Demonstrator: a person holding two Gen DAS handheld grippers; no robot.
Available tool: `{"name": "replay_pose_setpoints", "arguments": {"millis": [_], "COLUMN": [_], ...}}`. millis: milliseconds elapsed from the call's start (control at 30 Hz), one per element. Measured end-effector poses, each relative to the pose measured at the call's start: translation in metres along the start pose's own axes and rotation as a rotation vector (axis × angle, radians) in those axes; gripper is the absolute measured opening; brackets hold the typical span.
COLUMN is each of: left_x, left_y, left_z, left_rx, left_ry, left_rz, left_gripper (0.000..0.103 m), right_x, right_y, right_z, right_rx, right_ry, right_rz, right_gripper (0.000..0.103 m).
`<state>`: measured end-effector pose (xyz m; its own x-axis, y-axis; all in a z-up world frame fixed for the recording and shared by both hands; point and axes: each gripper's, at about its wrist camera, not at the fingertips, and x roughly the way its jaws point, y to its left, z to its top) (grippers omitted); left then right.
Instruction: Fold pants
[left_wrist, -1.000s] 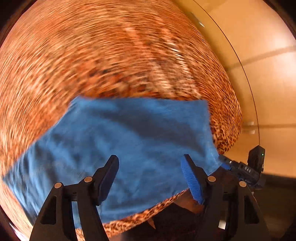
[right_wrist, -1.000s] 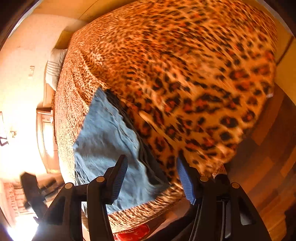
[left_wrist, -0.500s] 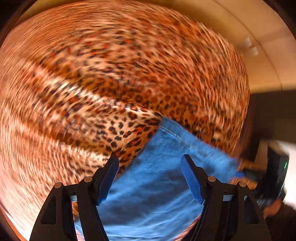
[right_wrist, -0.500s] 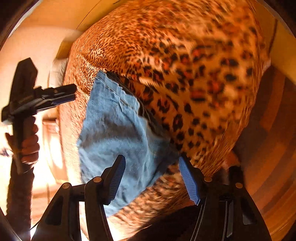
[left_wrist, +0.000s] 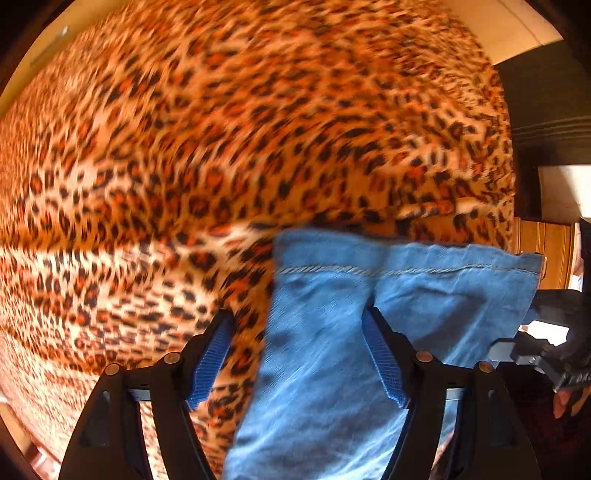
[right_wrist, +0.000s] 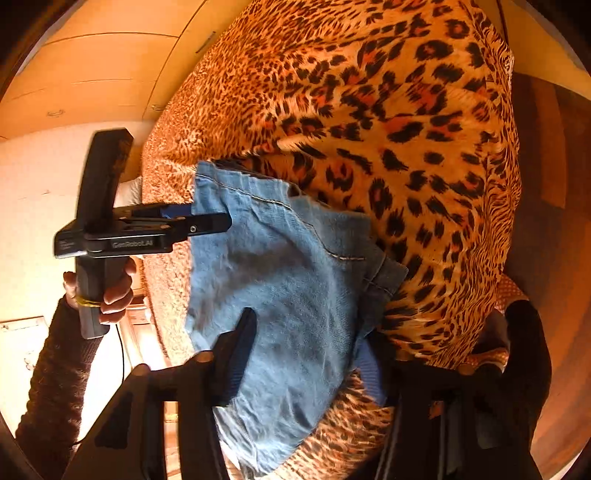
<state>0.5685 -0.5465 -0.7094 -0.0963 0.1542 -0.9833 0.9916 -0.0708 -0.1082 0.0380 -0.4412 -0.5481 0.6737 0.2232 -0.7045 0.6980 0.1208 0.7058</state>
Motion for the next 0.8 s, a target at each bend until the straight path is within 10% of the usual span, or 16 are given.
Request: {"name": "replay_pose_setpoints", "arguments": {"millis": [233,567,800], "left_x": [-0.006,-0.061,-0.107], "left_y": [0.002,0.022,0.045], "left_z": [0.0,-0.059,-0.16], "left_rx": [-0.06,-0.211,-0.358], "left_ry": [-0.077,-0.273,-0.344], "left_rz": [-0.029,-0.096,-0.07], "left_gripper": [0.01,0.009,0.01], "right_x": [0.009,-0.018,-0.011], "right_y": [-0.029,0.072,0.157], "right_z": [0.011,0.001,-0.04], "right_rx": [0.154,-0.373,-0.792], "right_ry": [-0.024,-0.029,0.051], "right_rz": [0.124,0.016,-0.068], "right_gripper": [0.011,0.007,0.007]}}
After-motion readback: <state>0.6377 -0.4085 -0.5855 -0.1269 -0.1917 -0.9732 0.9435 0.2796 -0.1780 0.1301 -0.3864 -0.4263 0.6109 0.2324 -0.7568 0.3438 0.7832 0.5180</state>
